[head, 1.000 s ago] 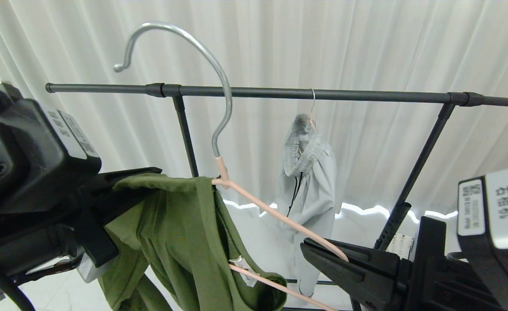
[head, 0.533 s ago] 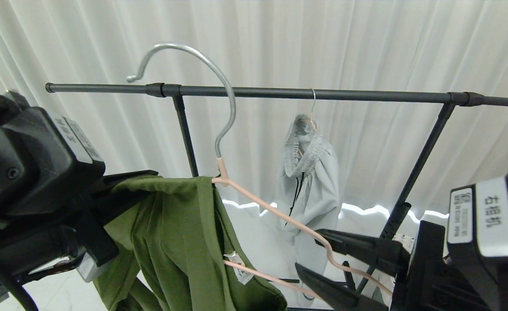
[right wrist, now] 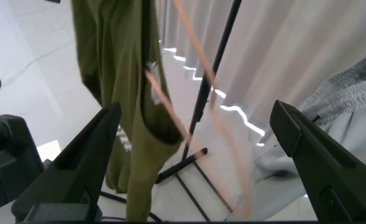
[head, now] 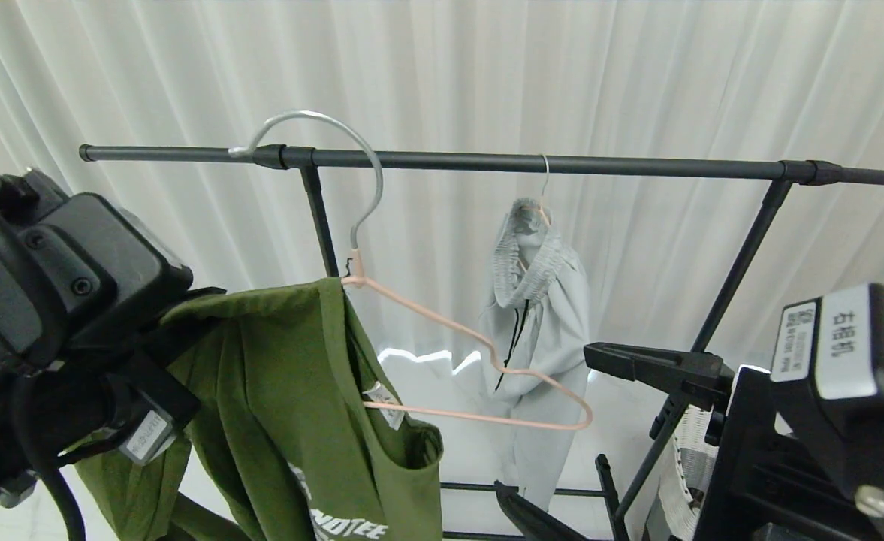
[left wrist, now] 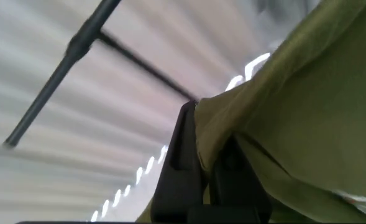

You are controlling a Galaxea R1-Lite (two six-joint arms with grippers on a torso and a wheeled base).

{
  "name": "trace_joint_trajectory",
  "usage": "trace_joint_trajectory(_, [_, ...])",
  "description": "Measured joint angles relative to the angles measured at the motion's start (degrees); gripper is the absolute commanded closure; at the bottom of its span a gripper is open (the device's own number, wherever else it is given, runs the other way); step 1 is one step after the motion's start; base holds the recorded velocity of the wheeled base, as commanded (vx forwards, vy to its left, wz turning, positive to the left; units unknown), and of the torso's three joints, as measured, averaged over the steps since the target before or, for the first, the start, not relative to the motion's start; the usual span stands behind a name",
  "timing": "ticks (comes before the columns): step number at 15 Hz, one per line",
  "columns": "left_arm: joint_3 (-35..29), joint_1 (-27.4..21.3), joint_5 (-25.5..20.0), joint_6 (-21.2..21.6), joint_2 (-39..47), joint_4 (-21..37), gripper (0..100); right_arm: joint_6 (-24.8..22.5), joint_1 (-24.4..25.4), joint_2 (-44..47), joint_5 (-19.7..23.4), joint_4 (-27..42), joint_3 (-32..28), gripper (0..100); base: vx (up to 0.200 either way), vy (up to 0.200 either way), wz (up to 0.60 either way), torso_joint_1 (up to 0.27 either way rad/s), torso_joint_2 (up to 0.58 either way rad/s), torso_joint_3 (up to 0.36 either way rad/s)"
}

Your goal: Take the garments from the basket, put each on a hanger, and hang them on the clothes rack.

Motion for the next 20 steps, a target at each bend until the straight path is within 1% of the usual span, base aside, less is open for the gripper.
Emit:
trace_joint_trajectory(1, [0.32,0.11,0.99,0.0,0.13,-2.68,100,0.0,-0.02,0.13,0.0,0.0,0.0,0,0.0,0.0,0.0,0.0,0.0,0.0])
trace_joint_trajectory(2, [0.85,0.39,2.55,-0.06,0.46,-6.85,100,0.05,-0.15,0.38,-0.05,-0.01,0.2,0,0.0,0.0,0.0,0.0,0.0,0.0])
trace_joint_trajectory(4, [1.4,0.96,4.51,-0.61,1.74,-13.17,100,0.46,-1.33,0.79,-0.09,0.0,1.76,0,0.0,0.0,0.0,0.0,0.0,0.0])
trace_joint_trajectory(5, [1.48,1.0,4.73,-1.16,2.76,-15.77,100,0.71,-2.12,0.91,-0.09,0.02,2.56,0,0.0,0.0,0.0,0.0,0.0,0.0])
trace_joint_trajectory(7, [1.38,0.98,4.82,-1.58,4.39,-18.79,100,0.9,-3.23,1.21,-0.2,-0.01,3.22,0,0.0,0.0,0.0,0.0,0.0,0.0])
trace_joint_trajectory(9, [0.68,0.39,4.82,-1.67,6.6,-24.48,100,1.5,-4.8,2.47,-0.35,-0.11,3.22,0,0.0,0.0,0.0,0.0,0.0,0.0])
trace_joint_trajectory(10, [0.33,0.01,4.79,-1.65,7.67,-26.06,100,2.51,-5.35,3.23,-0.51,-0.22,2.86,0,0.0,0.0,0.0,0.0,0.0,0.0])
trace_joint_trajectory(11, [-0.09,-0.4,4.79,-1.6,8.68,-27.51,100,4.66,-5.79,4.46,-1.06,-0.28,1.73,0,0.0,0.0,0.0,0.0,0.0,0.0])
trace_joint_trajectory(12, [-0.45,-1.15,4.78,-1.6,9.57,-28.5,100,7.27,-6.14,5.97,-2.66,-0.39,-0.13,0,0.0,0.0,0.0,0.0,0.0,0.0])
trace_joint_trajectory(13, [-0.67,-1.84,4.78,-1.6,10.2,-28.71,100,10.2,-6.47,8.07,-5.28,-0.74,-2.82,0,0.0,0.0,0.0,0.0,0.0,0.0])
trace_joint_trajectory(15, [-0.83,-2.84,4.75,-1.67,10.89,-28.82,100,13.81,-7.39,11.85,-9.56,-2.72,-7.23,0,0.0,0.0,0.0,0.0,0.0,0.0])
trace_joint_trajectory(17, [-1.24,-3.55,4.78,-1.67,11.22,-28.82,100,14.41,-8.28,15.06,-11.08,-4.44,-9.2,0,0.0,0.0,0.0,0.0,0.0,0.0])
trace_joint_trajectory(20, [-2.44,-3.9,4.35,-1.78,11.45,-28.83,100,14.25,-8.66,18.03,-11.39,-4.61,-9.73,0,0.0,0.0,0.0,0.0,0.0,0.0])
